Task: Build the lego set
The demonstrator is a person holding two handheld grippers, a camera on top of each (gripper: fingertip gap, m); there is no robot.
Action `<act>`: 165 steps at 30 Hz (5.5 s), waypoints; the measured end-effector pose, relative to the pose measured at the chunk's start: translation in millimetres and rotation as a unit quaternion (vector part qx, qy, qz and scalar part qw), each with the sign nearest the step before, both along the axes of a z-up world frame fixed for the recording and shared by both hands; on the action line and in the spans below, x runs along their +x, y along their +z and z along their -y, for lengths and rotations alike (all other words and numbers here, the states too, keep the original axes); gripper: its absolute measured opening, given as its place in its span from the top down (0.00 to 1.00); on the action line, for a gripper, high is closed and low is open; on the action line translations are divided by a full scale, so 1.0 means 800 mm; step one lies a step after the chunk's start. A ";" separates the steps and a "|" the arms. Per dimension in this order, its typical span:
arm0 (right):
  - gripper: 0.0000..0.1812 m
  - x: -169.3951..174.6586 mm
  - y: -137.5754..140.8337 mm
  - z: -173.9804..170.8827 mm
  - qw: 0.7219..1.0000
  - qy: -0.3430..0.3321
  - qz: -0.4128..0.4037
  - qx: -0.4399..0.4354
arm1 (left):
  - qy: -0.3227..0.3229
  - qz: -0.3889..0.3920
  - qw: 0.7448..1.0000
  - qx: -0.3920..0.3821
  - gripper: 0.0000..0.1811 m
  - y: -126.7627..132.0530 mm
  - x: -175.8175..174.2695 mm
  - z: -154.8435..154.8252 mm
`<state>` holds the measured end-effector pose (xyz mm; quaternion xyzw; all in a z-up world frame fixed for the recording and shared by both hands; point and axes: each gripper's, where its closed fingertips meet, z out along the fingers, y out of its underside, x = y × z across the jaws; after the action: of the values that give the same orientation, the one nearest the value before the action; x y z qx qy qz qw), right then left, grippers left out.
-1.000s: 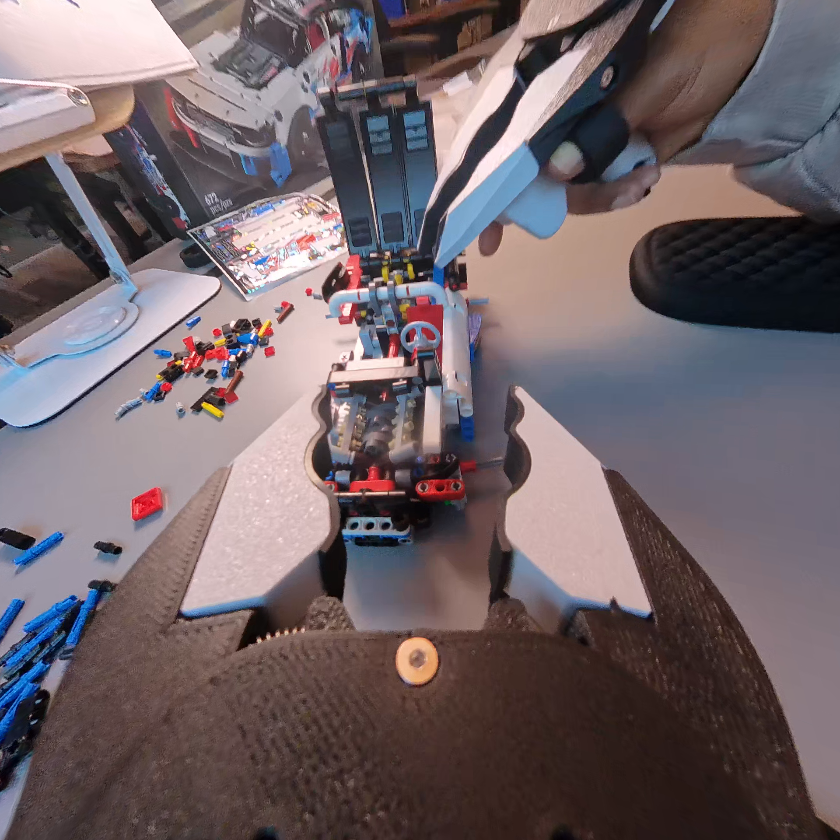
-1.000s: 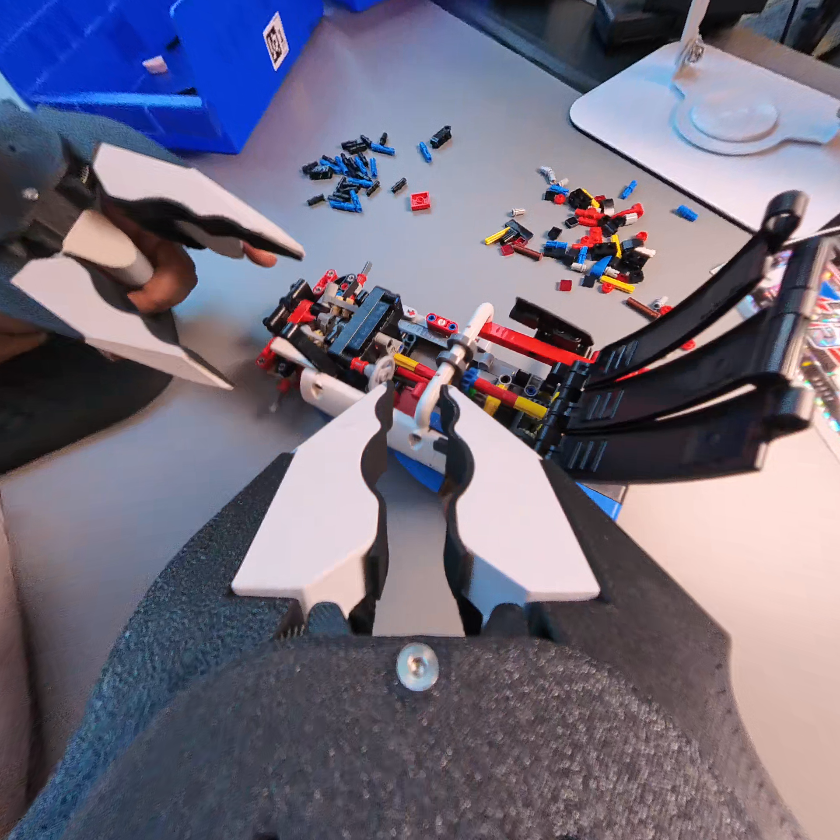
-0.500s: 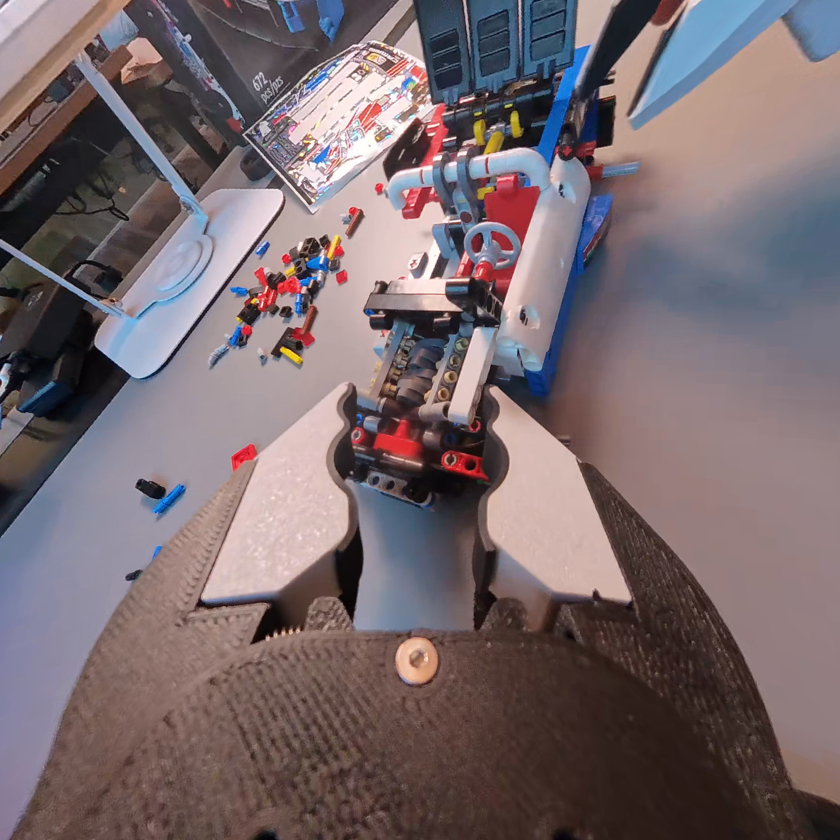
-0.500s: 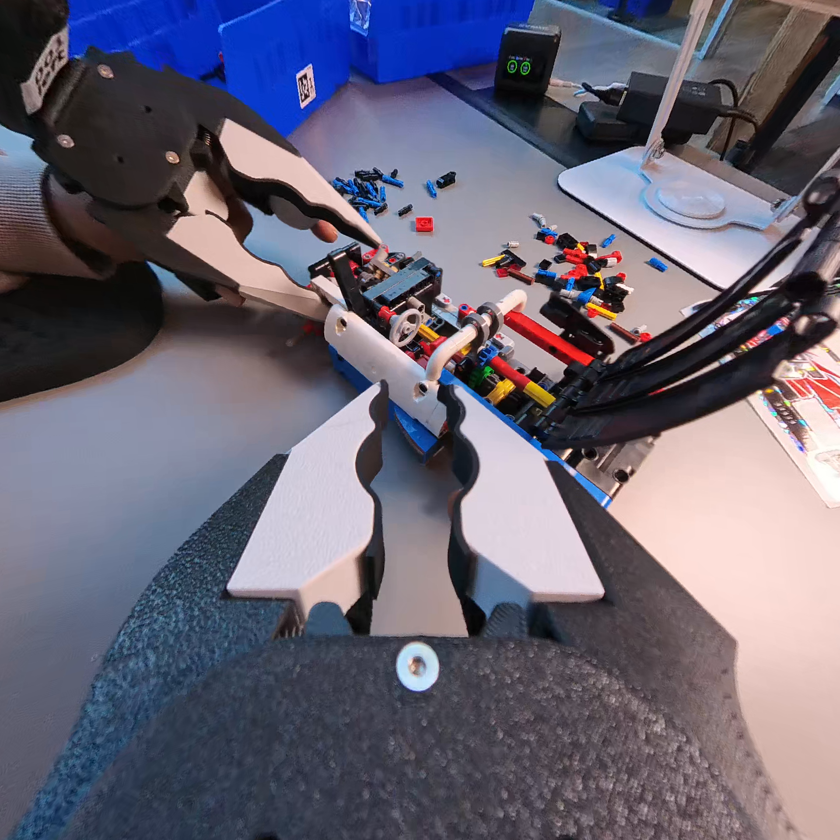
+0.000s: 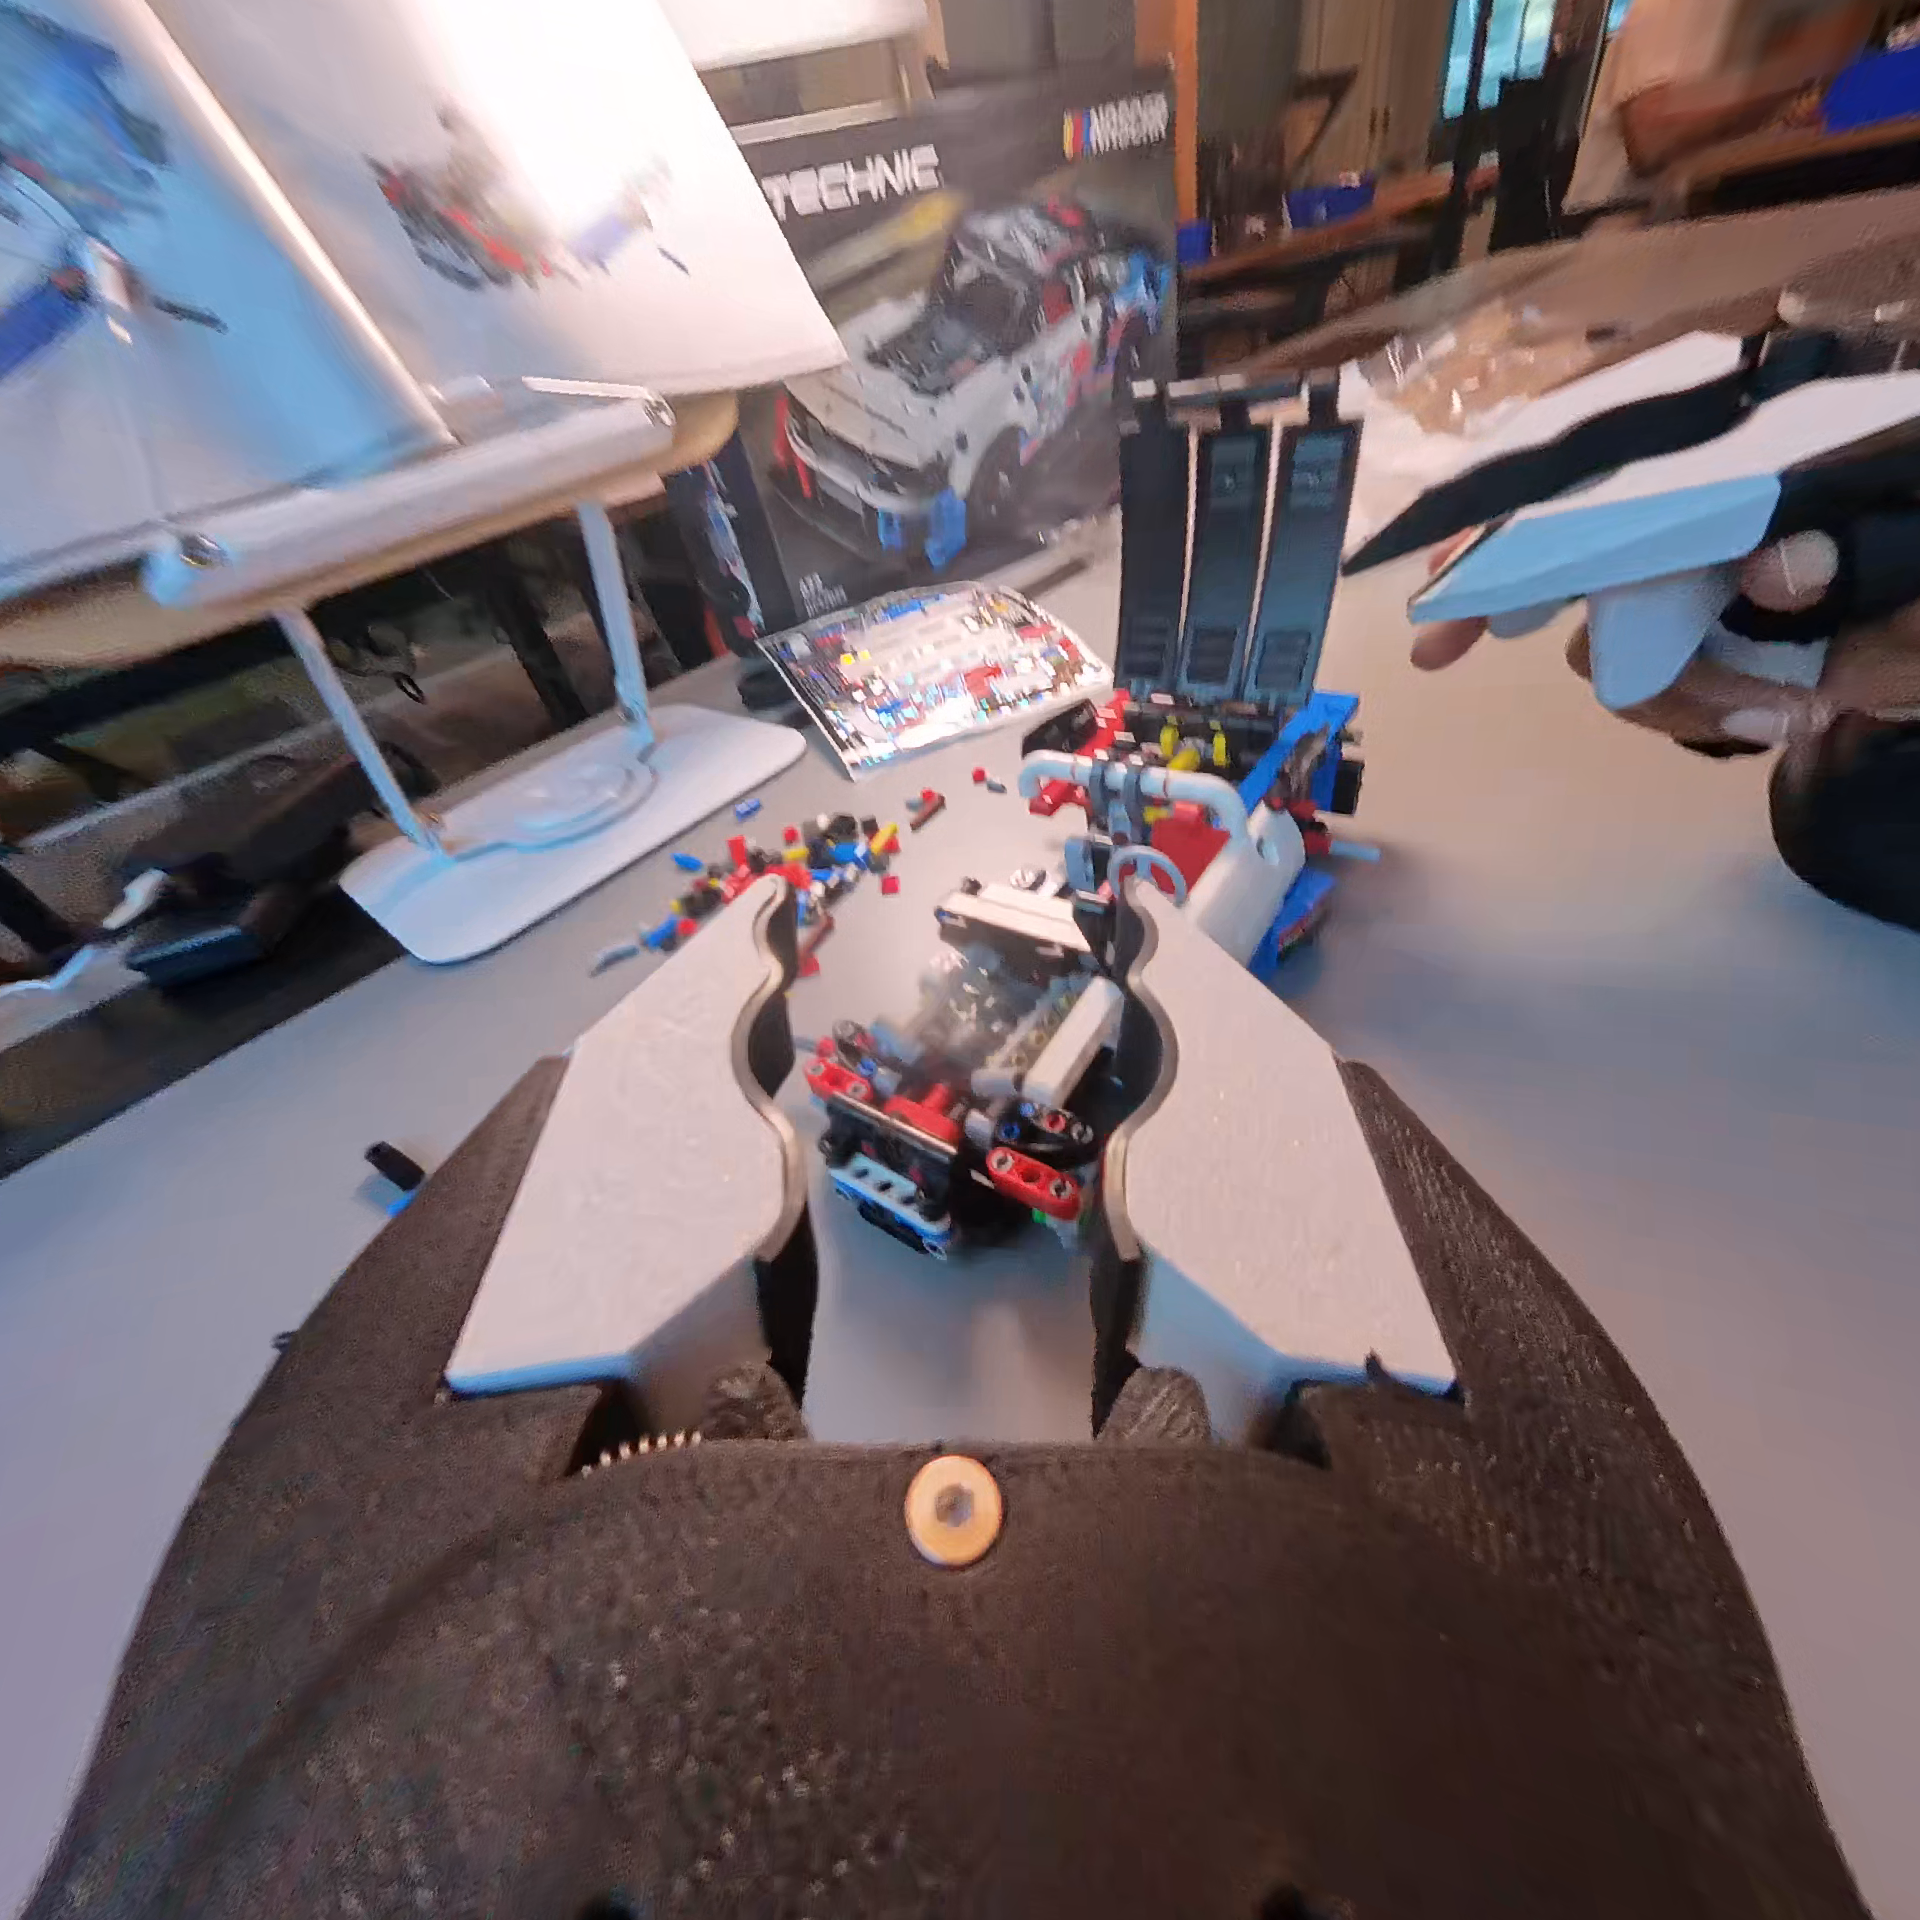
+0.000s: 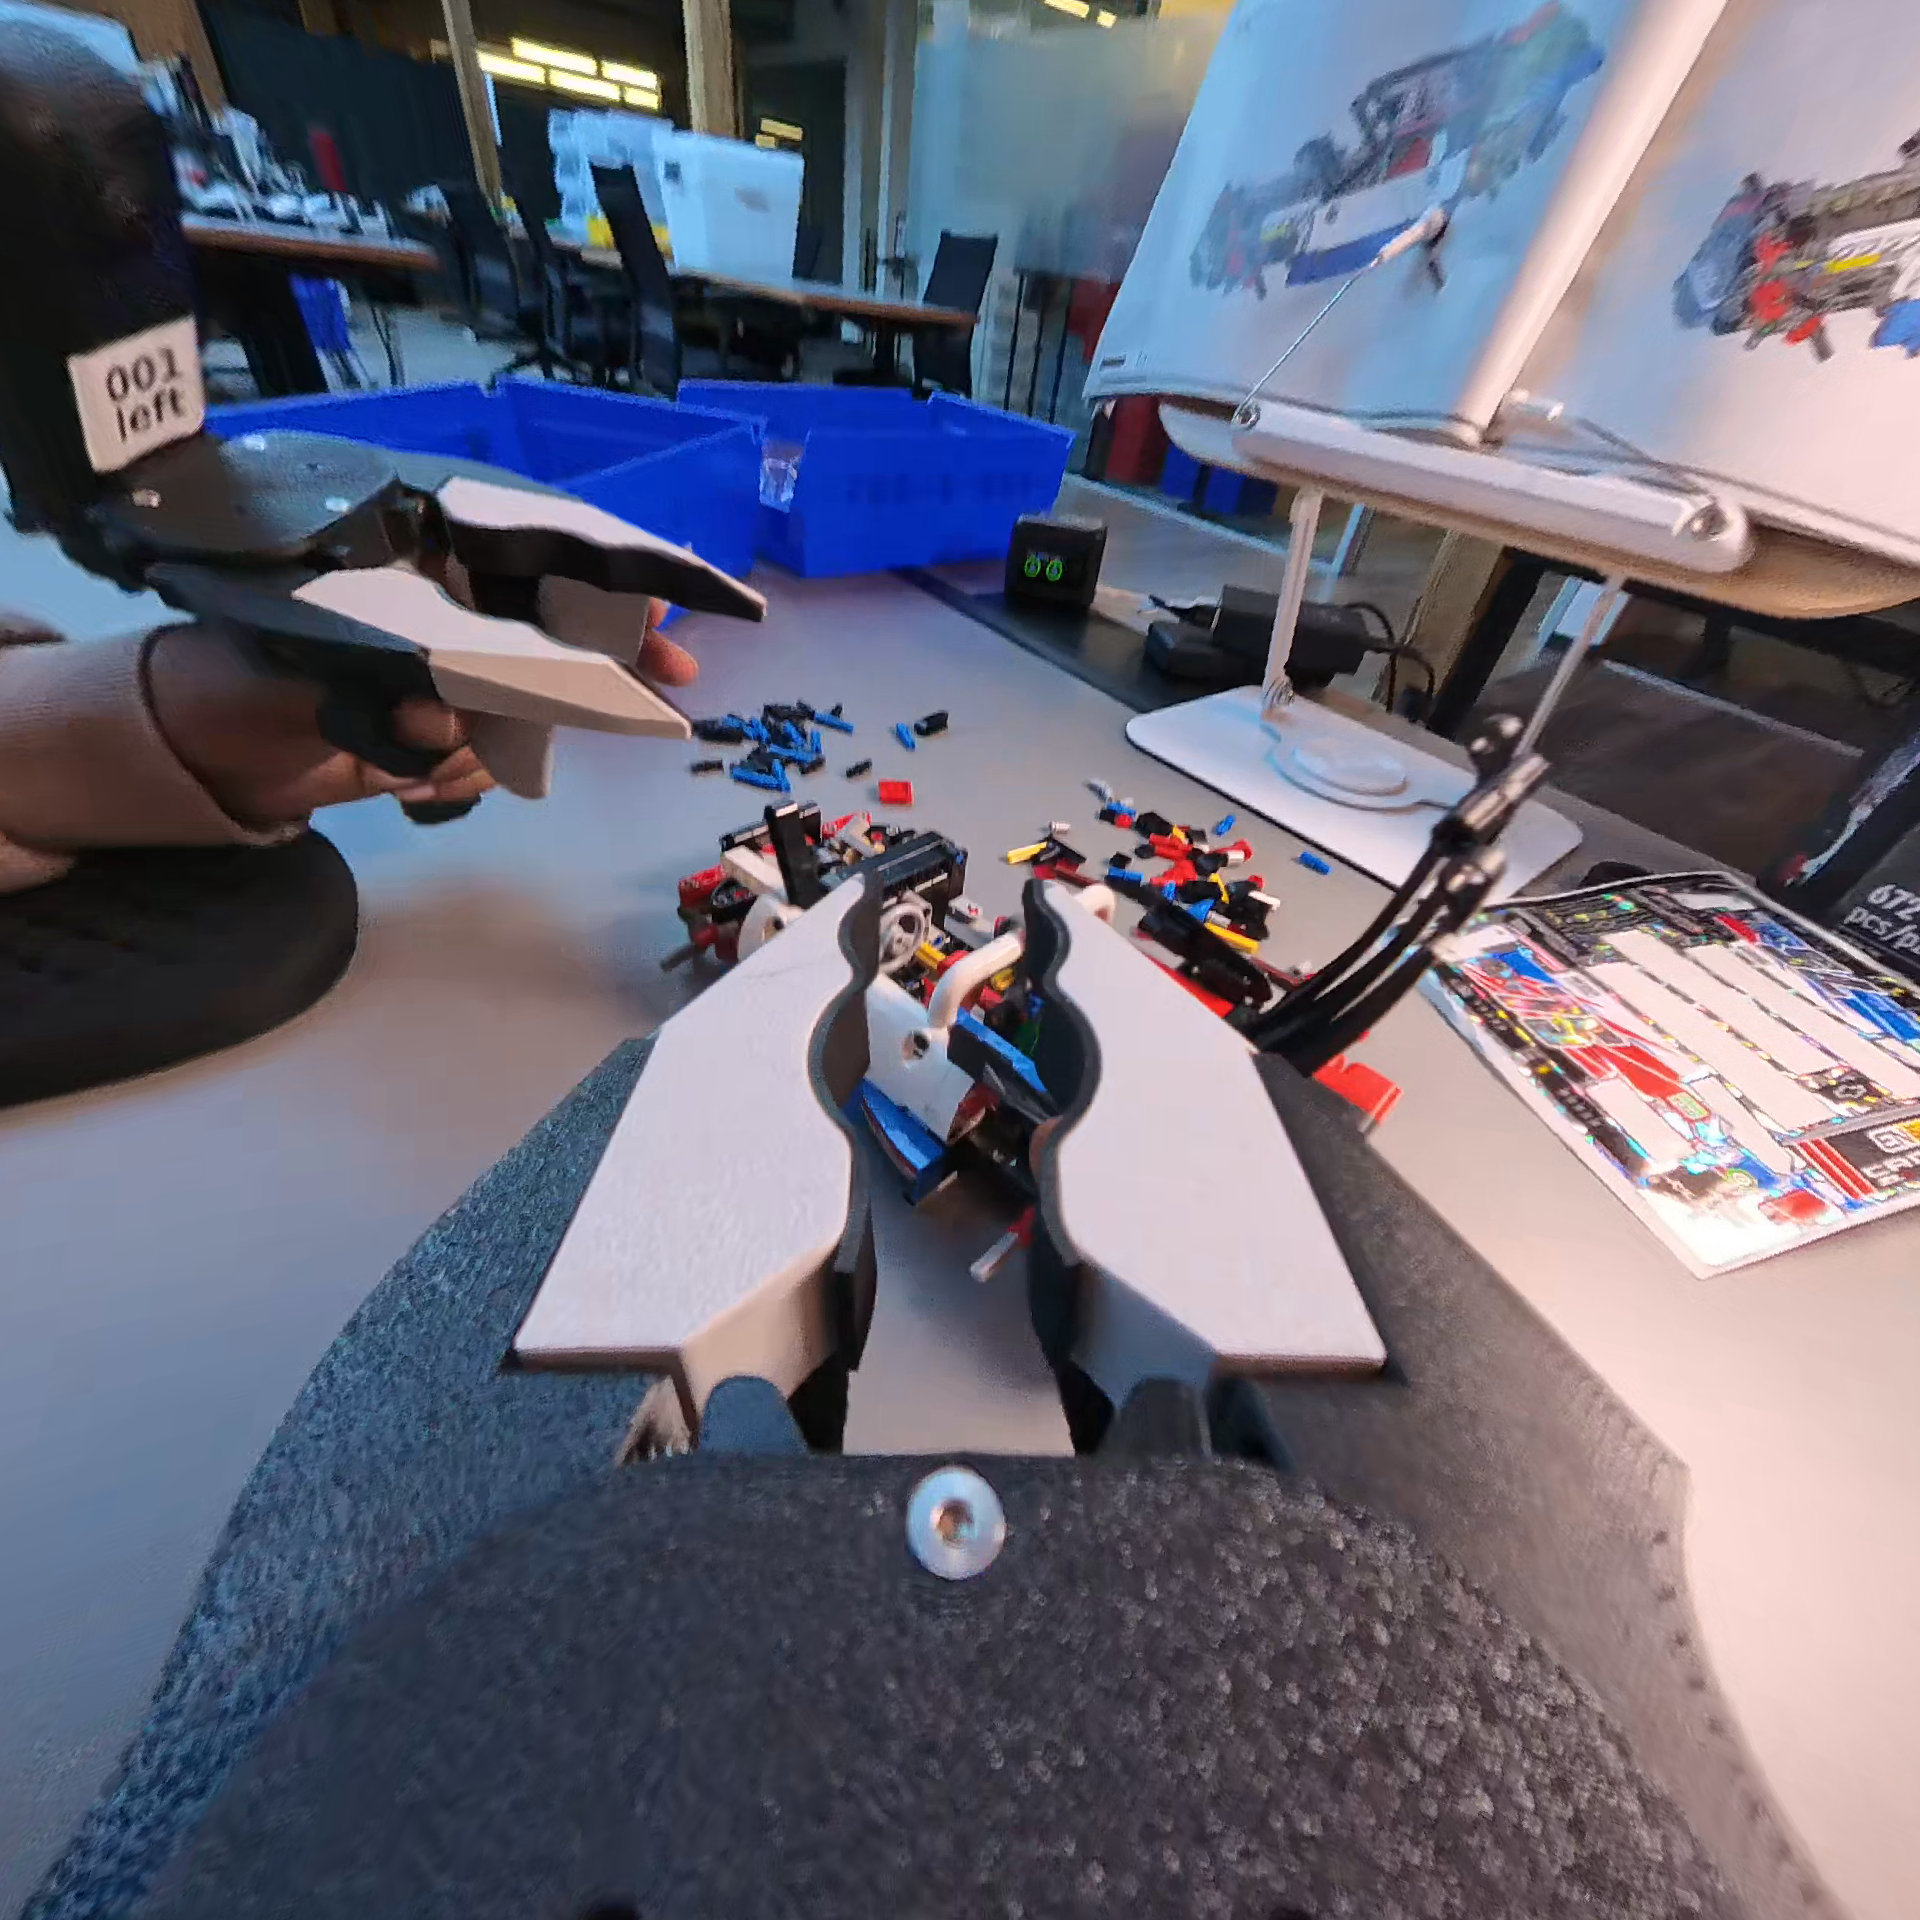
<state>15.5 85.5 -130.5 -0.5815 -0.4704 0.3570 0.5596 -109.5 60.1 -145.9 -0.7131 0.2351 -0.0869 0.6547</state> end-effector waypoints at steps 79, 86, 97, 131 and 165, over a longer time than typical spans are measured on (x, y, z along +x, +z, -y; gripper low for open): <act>1.00 0.032 0.041 -0.037 0.990 -0.078 -0.098 0.068 | 0.027 0.098 0.993 0.052 0.90 0.141 -0.101 -0.132; 1.00 0.030 0.043 -0.034 0.991 -0.056 -0.111 0.039 | -0.101 -0.054 0.968 -0.222 0.91 -0.052 -0.025 -0.124; 1.00 0.043 0.047 -0.032 0.991 -0.056 -0.113 0.040 | -0.131 -0.208 0.911 -0.331 0.94 -0.121 -0.007 -0.181; 0.96 -0.046 -0.025 0.153 0.956 0.280 0.083 0.037 | -0.439 0.112 0.851 -0.264 0.98 -0.013 0.128 0.110; 0.98 -0.039 -0.039 0.157 0.954 0.268 0.099 0.092 | -0.477 0.148 0.816 -0.292 0.98 -0.018 0.129 0.130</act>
<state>-15.9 -40.1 -161.7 -0.4125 -0.6926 0.3899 0.4452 -5.9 -44.0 -160.6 -0.6480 0.4095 -0.5574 0.3188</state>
